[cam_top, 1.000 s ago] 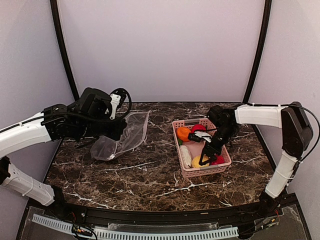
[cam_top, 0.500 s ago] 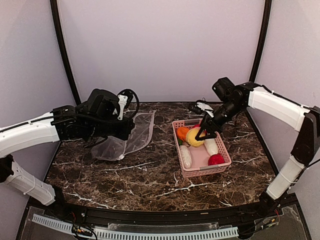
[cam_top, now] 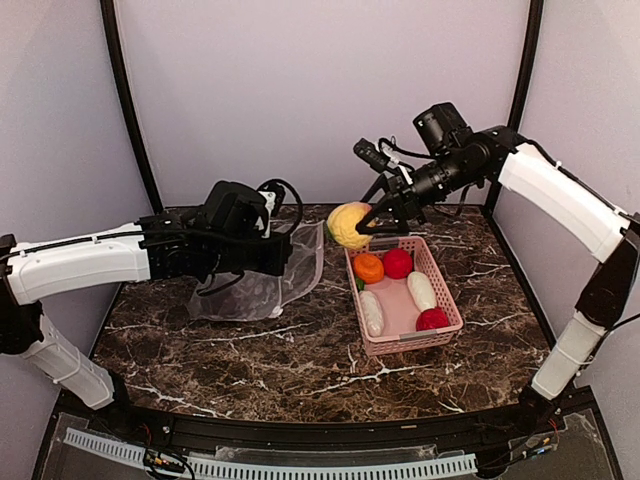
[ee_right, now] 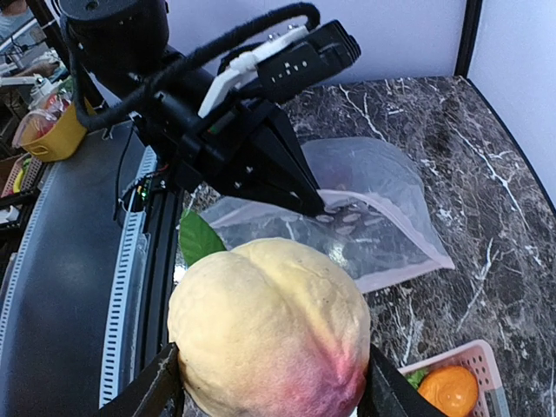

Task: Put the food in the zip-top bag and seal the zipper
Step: Place the fake fruit in the zipper food storage bag, then pick up the fake fruit from the bin, then place the fake fruit in the zipper food storage bag.

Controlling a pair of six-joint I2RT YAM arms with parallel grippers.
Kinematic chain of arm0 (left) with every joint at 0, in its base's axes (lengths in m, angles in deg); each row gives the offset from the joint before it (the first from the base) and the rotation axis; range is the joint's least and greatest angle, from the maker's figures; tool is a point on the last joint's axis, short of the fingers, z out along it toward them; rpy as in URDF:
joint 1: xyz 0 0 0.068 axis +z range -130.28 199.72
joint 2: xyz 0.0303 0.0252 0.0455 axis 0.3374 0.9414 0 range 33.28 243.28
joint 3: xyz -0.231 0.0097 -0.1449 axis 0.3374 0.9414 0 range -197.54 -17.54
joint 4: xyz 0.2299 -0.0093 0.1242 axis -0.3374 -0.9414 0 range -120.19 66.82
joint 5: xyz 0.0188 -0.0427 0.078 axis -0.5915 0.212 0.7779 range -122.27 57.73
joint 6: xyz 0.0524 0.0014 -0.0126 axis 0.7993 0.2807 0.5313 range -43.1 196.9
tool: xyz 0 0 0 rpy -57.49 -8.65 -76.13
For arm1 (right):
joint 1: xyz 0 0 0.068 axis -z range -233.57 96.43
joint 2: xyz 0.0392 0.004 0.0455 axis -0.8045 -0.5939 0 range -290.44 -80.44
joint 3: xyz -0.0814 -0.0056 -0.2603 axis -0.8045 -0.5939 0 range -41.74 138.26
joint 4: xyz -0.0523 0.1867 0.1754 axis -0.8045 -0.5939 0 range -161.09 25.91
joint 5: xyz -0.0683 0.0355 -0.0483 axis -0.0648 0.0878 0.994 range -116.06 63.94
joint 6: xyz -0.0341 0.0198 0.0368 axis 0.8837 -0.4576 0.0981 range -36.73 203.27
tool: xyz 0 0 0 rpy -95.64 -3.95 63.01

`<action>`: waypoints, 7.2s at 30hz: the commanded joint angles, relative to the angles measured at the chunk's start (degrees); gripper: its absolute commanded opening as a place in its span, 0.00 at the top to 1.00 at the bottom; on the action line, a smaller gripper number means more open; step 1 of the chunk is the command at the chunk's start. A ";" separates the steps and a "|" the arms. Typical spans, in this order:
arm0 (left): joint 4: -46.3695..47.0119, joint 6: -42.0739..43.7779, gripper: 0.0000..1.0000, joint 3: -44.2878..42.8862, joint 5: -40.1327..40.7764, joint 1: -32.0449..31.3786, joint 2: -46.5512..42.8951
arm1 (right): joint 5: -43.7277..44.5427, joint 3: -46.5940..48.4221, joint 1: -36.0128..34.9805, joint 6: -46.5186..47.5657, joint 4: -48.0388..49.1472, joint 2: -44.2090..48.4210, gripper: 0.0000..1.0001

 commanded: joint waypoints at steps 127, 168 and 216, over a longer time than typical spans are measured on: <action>-1.45 4.28 0.99 3.81 3.14 -2.51 -10.51 | 34.73 -6.31 12.11 -10.67 11.36 -23.48 0.17; 0.30 4.73 0.99 4.23 2.87 -2.49 -9.30 | 27.56 -10.46 11.53 -7.78 6.39 -6.44 0.36; 2.29 0.96 0.99 3.01 1.43 -2.55 -11.24 | 12.95 16.28 -12.66 -5.82 2.05 -16.14 0.32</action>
